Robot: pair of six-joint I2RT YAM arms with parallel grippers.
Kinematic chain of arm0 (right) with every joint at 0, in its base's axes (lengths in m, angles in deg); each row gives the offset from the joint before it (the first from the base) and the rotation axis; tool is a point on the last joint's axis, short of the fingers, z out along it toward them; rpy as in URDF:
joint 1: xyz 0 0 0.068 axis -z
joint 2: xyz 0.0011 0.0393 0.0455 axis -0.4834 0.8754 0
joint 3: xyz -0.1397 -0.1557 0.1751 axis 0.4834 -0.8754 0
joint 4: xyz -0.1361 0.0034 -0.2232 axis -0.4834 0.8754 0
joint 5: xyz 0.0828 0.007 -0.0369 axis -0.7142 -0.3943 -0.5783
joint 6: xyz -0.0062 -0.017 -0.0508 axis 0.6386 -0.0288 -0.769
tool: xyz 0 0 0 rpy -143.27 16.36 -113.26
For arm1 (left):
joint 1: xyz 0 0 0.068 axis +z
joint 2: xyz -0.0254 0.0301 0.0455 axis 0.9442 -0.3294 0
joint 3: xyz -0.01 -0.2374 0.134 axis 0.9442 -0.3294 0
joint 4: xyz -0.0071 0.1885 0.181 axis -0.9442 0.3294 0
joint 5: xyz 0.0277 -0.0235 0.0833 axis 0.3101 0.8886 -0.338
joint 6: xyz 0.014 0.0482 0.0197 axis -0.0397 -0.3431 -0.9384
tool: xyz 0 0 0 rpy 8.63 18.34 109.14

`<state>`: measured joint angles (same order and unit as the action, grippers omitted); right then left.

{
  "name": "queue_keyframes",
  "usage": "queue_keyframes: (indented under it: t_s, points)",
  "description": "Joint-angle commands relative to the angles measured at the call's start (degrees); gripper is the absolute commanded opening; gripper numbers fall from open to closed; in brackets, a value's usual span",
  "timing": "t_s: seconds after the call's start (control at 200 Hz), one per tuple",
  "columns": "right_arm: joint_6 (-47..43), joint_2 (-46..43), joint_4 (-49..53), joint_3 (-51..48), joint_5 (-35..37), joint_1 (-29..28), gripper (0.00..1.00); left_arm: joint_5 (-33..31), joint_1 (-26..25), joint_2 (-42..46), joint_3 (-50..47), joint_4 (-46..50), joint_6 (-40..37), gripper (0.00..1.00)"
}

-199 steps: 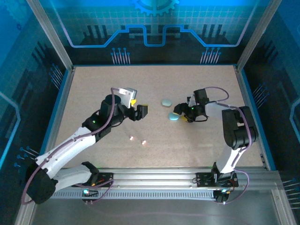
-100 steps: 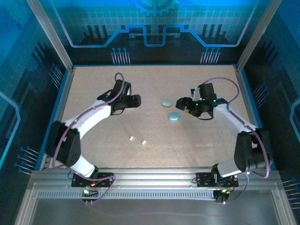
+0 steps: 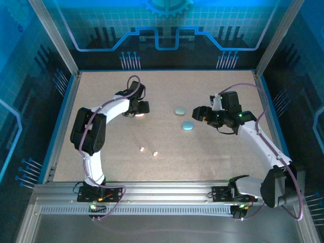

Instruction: Insert the wireless bluetooth earbuds into the charging case

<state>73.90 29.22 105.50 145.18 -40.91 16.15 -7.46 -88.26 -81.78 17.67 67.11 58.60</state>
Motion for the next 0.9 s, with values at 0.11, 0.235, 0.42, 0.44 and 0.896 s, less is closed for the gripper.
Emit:
queue_keyframes:
  t_s: [0.11, 0.235, 0.42, 0.44, 0.896]
  points:
    - [-0.34, -0.61, 1.85, -1.97, -0.78, -0.35, 0.75, -1.06, 0.62, -4.96, 5.67, 4.31, -1.33, 0.83]
    - [-0.33, -0.67, 1.92, -1.91, -1.16, -0.4, 0.75, -1.96, 0.75, -6.99, 7.21, 4.53, -2.14, 0.82]
    - [-0.43, -0.64, 2.21, -1.86, -1.2, -0.41, 0.75, -1.75, 0.75, -9.17, 8.39, 5.74, -1.8, 0.79]
    - [-0.46, -0.62, 2.18, -1.83, -1.19, -0.37, 0.75, -1.53, 0.79, -9.28, 8.39, 5.75, -1.76, 0.78]
    - [-0.55, -0.04, 1.72, -2.31, -1.39, -0.25, 0.75, -0.35, -1.55, -7.48, 7.43, 5.76, -4.19, 0.56]
